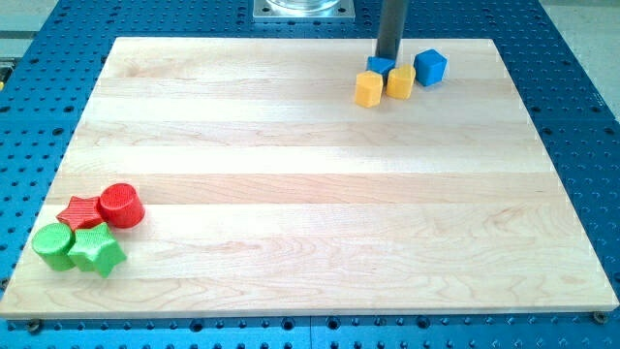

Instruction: Separate cube from heart

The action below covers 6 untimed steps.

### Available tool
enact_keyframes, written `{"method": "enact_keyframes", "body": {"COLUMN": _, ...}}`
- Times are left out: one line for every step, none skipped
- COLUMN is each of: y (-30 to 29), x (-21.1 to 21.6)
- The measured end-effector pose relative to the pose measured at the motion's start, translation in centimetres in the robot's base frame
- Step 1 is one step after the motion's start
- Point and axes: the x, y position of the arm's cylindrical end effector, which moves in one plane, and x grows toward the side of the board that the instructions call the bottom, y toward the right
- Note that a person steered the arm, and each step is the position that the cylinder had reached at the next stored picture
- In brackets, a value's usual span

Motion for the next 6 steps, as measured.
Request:
{"method": "enact_keyframes", "body": {"y": 5.6, "x": -1.5}}
{"method": "enact_keyframes", "body": {"y": 12.8, "x": -2.2}}
{"method": "enact_keyframes", "body": {"y": 13.5, "x": -0.4}}
{"method": "enact_keyframes", "body": {"y": 15.4, "x": -0.2}}
{"method": "enact_keyframes", "body": {"y": 22.1, "x": 0.3}}
{"method": "enact_keyframes", "body": {"y": 23.1, "x": 3.5}}
